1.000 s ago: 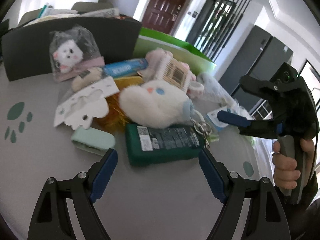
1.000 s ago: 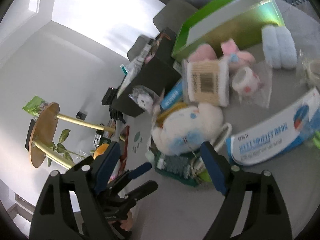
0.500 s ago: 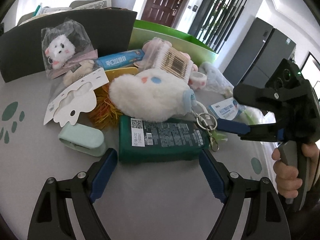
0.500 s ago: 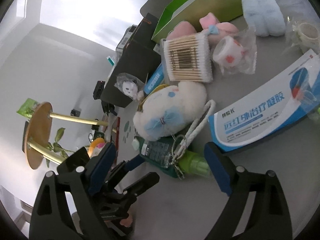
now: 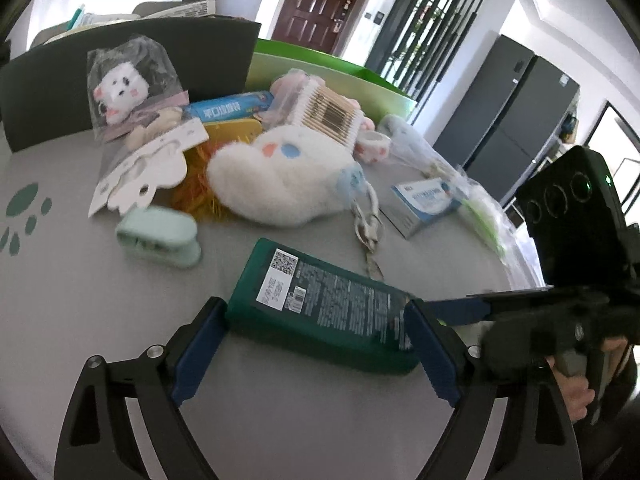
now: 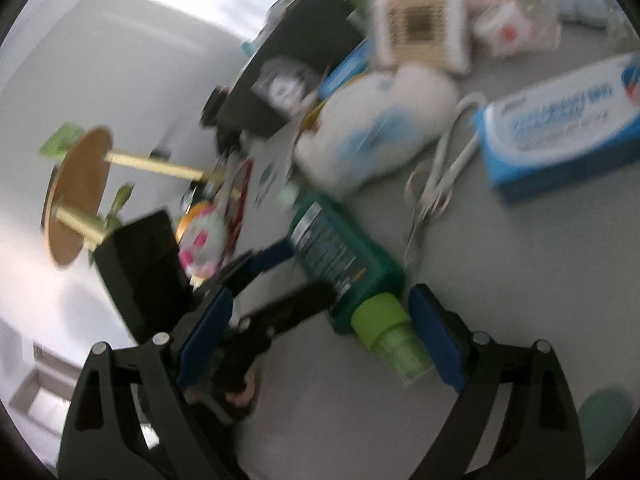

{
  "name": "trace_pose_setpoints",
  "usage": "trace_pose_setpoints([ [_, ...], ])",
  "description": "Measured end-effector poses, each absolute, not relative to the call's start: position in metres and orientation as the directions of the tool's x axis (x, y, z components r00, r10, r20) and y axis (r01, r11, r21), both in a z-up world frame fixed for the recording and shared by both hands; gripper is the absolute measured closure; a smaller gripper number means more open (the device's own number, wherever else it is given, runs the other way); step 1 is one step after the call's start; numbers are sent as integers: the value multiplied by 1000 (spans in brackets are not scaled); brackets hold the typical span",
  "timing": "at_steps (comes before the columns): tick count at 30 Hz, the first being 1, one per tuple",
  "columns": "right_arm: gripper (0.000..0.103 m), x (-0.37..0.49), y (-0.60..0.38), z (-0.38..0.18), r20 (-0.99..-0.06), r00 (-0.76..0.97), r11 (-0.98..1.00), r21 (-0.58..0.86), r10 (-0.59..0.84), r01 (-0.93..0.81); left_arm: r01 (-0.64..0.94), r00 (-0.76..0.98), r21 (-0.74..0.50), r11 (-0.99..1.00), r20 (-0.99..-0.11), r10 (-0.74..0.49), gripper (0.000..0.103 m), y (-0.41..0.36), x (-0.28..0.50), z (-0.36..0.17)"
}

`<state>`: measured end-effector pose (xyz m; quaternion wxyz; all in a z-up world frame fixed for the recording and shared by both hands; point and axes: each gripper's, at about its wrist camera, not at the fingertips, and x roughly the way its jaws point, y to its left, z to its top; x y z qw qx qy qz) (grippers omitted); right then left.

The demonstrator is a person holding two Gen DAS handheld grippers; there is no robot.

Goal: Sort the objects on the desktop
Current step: 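Lower the open right gripper around the green lotion bottle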

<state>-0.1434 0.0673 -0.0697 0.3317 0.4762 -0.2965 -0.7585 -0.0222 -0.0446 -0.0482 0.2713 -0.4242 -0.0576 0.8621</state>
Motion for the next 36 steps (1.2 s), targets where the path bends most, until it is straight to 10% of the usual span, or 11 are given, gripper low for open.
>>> trace_pose_setpoints([
  [36, 11, -155, 7, -75, -551, -148, -570, 773, -821, 278, -342, -524, -375, -862, -685, 506, 14, -75, 35, -46],
])
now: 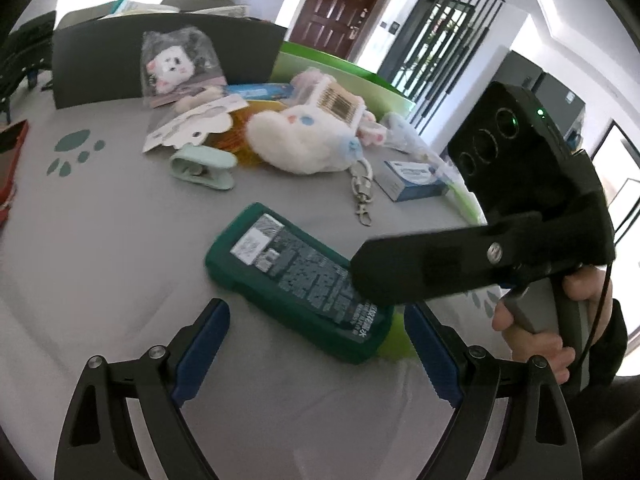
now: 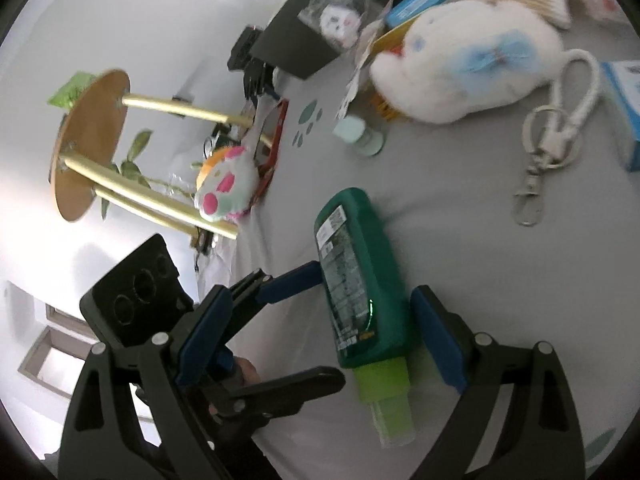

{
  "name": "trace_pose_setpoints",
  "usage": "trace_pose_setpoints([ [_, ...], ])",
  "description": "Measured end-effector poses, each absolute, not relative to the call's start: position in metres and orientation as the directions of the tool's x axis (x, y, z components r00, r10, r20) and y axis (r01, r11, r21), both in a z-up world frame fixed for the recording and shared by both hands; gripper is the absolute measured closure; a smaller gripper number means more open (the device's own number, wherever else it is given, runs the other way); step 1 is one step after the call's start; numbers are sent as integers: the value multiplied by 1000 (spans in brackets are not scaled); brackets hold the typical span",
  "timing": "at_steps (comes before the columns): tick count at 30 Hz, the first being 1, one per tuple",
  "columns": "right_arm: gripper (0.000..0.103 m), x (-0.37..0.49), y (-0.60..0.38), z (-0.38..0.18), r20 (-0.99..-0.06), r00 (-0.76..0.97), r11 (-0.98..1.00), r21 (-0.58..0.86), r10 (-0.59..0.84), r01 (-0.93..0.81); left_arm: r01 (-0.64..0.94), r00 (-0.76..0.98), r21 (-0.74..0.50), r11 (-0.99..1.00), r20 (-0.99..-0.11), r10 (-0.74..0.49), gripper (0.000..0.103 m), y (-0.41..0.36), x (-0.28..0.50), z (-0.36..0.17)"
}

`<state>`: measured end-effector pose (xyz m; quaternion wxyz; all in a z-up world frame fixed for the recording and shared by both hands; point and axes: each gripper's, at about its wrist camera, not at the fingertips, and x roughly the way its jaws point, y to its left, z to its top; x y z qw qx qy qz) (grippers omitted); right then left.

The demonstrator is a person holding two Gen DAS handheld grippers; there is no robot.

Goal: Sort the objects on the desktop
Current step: 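Lower the open right gripper around the green lotion bottle, then close the right gripper on the green lotion bottle and lift it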

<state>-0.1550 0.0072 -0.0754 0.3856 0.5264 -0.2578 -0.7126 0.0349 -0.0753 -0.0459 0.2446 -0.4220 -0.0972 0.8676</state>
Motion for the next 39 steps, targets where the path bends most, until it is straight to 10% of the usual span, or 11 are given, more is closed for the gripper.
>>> trace_pose_setpoints([
  [23, 12, -165, -26, -73, -476, 9, -454, 844, -879, 286, -336, -503, -424, -841, -674, 541, 14, -73, 23, -47],
  [39, 65, -159, -32, -88, -591, -19, -571, 770, -806, 285, -284, -554, -394, -874, -677, 485, 40, -87, 39, -49],
])
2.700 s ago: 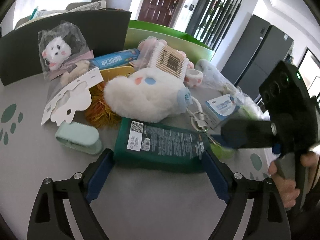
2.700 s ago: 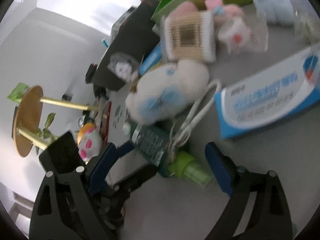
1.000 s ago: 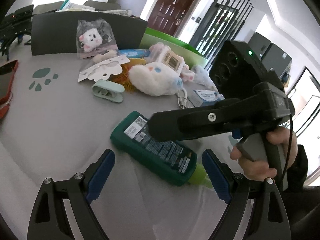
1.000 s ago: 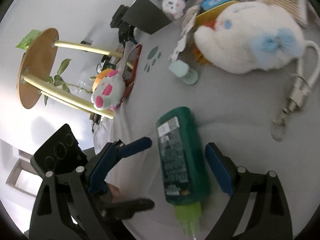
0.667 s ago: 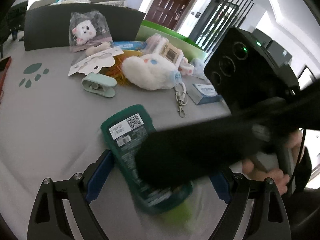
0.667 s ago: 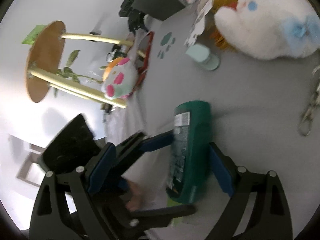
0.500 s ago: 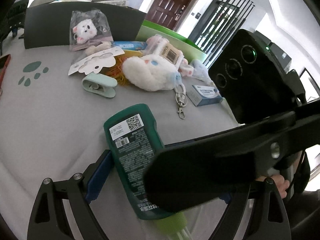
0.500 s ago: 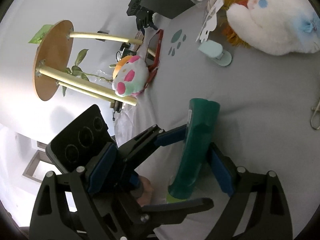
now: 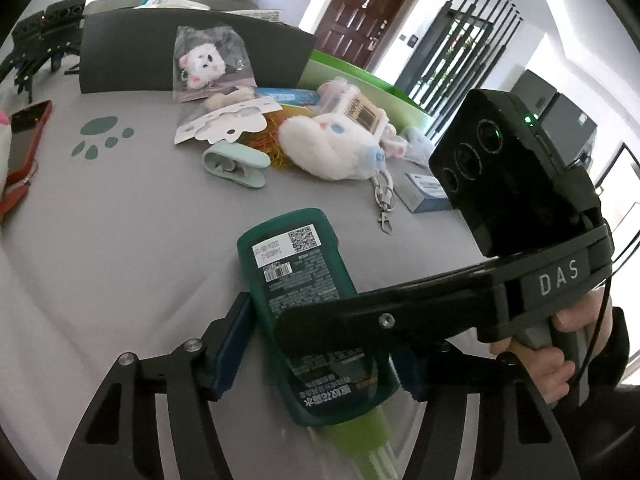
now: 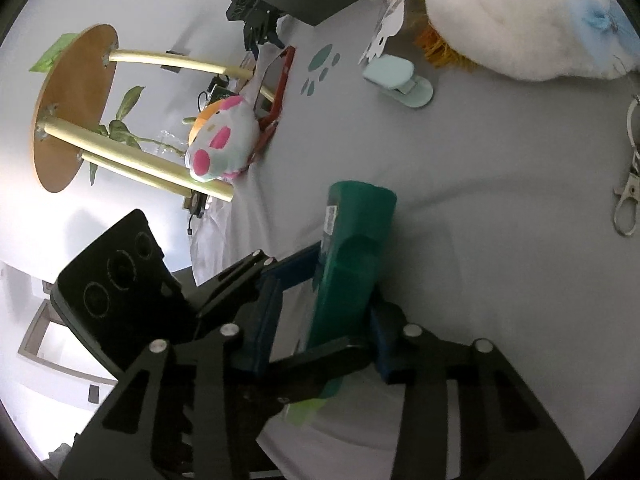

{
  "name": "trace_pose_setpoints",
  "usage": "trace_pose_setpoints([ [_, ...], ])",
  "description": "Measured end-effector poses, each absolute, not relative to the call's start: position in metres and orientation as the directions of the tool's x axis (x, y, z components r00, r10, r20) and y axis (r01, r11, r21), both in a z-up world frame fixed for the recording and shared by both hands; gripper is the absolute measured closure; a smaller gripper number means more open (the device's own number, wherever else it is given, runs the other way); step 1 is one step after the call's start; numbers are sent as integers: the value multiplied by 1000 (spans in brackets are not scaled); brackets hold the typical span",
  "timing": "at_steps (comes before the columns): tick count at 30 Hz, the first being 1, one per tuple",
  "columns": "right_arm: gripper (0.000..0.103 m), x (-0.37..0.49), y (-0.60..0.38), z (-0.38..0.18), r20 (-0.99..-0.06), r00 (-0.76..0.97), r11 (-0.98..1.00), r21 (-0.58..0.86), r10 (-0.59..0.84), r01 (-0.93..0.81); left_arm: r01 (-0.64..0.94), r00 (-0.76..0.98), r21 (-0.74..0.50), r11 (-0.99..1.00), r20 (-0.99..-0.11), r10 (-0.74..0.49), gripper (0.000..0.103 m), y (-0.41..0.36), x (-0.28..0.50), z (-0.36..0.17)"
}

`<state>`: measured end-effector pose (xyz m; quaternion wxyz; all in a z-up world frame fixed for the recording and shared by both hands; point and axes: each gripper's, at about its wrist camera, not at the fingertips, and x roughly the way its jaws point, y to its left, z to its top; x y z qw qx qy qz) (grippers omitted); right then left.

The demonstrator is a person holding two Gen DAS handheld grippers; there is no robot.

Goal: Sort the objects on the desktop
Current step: 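Close the right gripper on the green lotion bottle and lift it, then carry the green lotion bottle with the right gripper over the dark box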

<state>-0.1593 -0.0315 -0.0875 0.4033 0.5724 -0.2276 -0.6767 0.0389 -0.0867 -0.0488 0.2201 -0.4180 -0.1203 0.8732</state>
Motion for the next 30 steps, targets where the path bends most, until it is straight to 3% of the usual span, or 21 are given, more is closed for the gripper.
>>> trace_pose_setpoints([
  [5, 67, -159, -27, -82, -581, -48, -568, 773, -813, 283, -305, -558, -392, -868, -665, 497, 47, -88, 42, -40],
  [21, 79, -161, -1, -58, -544, -150, -563, 780, -826, 273, -364, -564, -364, -857, -647, 514, 51, -72, 32, -14],
  [30, 79, -164, 16, -43, -517, -188, -551, 787, -835, 278, -391, -574, -340, -855, -636, 515, 52, -57, 22, 5],
])
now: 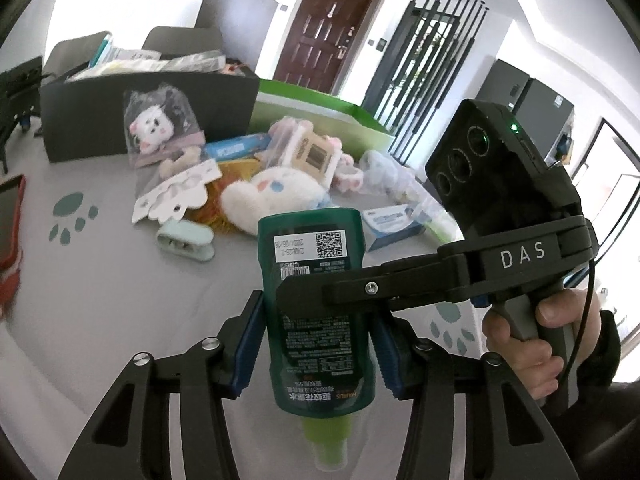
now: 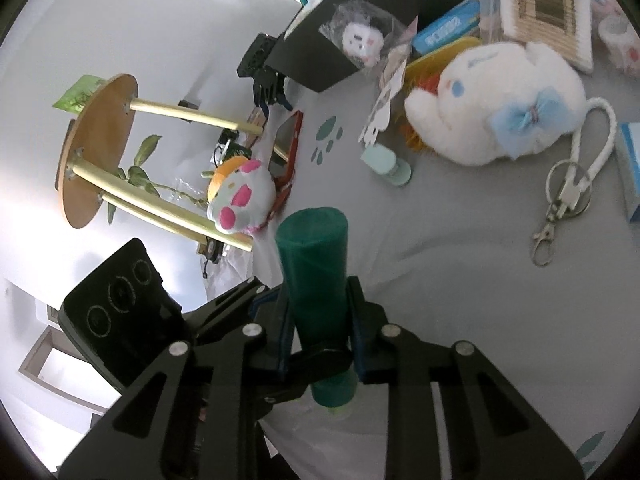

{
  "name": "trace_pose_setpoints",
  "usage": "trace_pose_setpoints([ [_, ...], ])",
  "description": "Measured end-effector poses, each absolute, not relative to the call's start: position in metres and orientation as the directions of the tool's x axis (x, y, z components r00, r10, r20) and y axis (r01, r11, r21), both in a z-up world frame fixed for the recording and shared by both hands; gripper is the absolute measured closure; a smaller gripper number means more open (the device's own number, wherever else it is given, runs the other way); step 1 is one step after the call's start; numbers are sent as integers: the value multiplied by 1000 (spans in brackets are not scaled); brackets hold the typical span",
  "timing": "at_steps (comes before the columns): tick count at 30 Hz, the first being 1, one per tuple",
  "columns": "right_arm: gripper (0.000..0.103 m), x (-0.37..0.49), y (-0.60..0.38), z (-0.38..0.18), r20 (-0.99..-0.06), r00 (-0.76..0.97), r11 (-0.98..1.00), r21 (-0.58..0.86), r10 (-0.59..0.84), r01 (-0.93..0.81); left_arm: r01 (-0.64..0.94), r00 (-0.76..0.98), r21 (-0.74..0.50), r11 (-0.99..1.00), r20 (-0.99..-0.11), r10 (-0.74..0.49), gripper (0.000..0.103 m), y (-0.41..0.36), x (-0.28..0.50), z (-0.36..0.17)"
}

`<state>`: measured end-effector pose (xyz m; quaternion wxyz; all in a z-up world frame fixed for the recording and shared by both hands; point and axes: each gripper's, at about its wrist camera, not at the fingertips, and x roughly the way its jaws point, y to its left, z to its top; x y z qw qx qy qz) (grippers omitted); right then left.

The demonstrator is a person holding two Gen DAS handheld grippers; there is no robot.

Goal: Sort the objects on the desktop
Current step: 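Carry the green lotion bottle with the right gripper over the dark box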

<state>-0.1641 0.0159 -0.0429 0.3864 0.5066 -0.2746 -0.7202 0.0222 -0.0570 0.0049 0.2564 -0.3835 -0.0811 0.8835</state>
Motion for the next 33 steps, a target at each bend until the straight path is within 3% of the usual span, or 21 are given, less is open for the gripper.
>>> trace_pose_setpoints([
  [33, 79, -250, 65, 63, -423, -322, -522, 779, -847, 347, -482, -628, -247, -841, -572, 528, 52, -27, -80, 105],
])
